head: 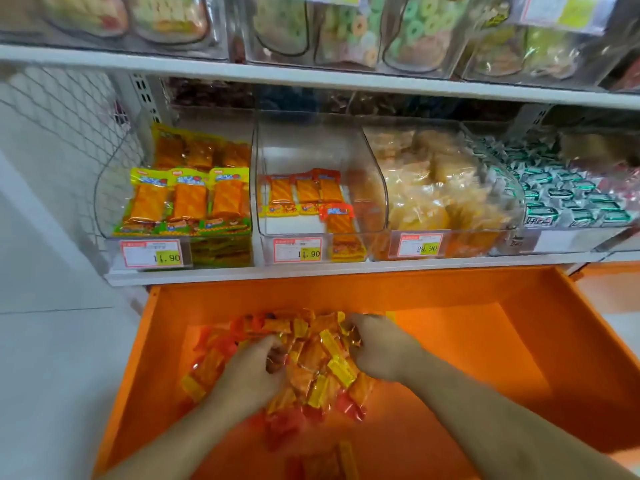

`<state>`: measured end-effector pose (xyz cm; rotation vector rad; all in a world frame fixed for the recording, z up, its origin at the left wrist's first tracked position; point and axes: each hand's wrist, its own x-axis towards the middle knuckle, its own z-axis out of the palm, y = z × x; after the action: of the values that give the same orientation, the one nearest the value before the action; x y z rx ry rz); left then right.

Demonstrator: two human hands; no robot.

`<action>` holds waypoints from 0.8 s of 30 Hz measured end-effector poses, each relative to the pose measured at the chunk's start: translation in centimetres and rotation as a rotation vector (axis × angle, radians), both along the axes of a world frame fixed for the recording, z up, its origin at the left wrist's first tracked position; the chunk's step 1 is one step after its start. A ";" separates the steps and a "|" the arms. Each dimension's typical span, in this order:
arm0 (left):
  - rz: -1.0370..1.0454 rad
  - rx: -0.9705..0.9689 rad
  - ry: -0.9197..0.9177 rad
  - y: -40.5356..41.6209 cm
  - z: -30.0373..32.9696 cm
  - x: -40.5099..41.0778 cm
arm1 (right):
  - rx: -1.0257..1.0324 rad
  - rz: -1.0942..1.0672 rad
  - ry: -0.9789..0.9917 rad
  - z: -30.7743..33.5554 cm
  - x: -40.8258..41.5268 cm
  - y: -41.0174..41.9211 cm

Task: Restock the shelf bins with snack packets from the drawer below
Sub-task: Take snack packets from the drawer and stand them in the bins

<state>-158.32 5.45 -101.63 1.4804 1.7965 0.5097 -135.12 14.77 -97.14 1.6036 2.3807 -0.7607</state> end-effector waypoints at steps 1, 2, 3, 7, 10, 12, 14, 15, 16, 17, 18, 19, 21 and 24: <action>0.000 -0.031 0.019 -0.3 -1.7 -0.8 | -0.025 0.009 -0.026 -1.5 -0.1 -0.1; 0.009 -0.067 0.051 -0.5 -3.2 -1.6 | -0.048 0.025 -0.052 -3.1 -0.3 -0.1; 0.029 -0.099 0.089 -0.8 -4.7 -2.4 | -0.071 0.039 -0.079 -4.3 -0.7 0.0; 0.084 -0.155 0.185 -0.9 -10.4 -5.1 | -0.084 0.100 -0.136 -9.5 -3.0 0.9; 0.072 -0.222 0.180 -0.1 -12.0 -5.6 | 0.003 0.261 -0.174 -13.4 -4.9 1.4; 0.071 -0.273 0.175 0.6 -12.9 -5.5 | 0.040 0.336 -0.223 -14.9 -5.6 1.4; 0.074 -0.282 0.184 0.9 -13.9 -5.5 | 0.050 0.351 -0.268 -15.6 -6.0 1.3; 0.071 -0.287 0.192 0.9 -14.4 -5.5 | 0.062 0.347 -0.286 -15.8 -6.1 1.2; 0.071 -0.290 0.193 0.9 -14.7 -5.4 | 0.073 0.342 -0.302 -16.1 -6.2 1.2; 0.083 -0.284 0.183 0.8 -15.0 -5.3 | 0.084 0.335 -0.306 -16.3 -6.3 1.1; 0.100 -0.280 0.168 0.8 -15.2 -5.3 | 0.095 0.329 -0.305 -16.5 -6.3 1.0; 0.119 -0.279 0.147 0.7 -15.2 -5.3 | 0.098 0.325 -0.309 -16.6 -6.4 1.0; 0.142 -0.283 0.115 0.7 -14.9 -5.4 | 0.078 0.299 -0.312 -16.6 -6.4 1.1; 0.137 -0.255 0.095 0.4 -14.3 -5.8 | -0.014 0.169 -0.248 -16.9 -5.9 1.5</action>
<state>-164.14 5.87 -115.90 1.2311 1.9657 0.2675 -140.99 16.22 -114.04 1.3785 2.2890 -0.5124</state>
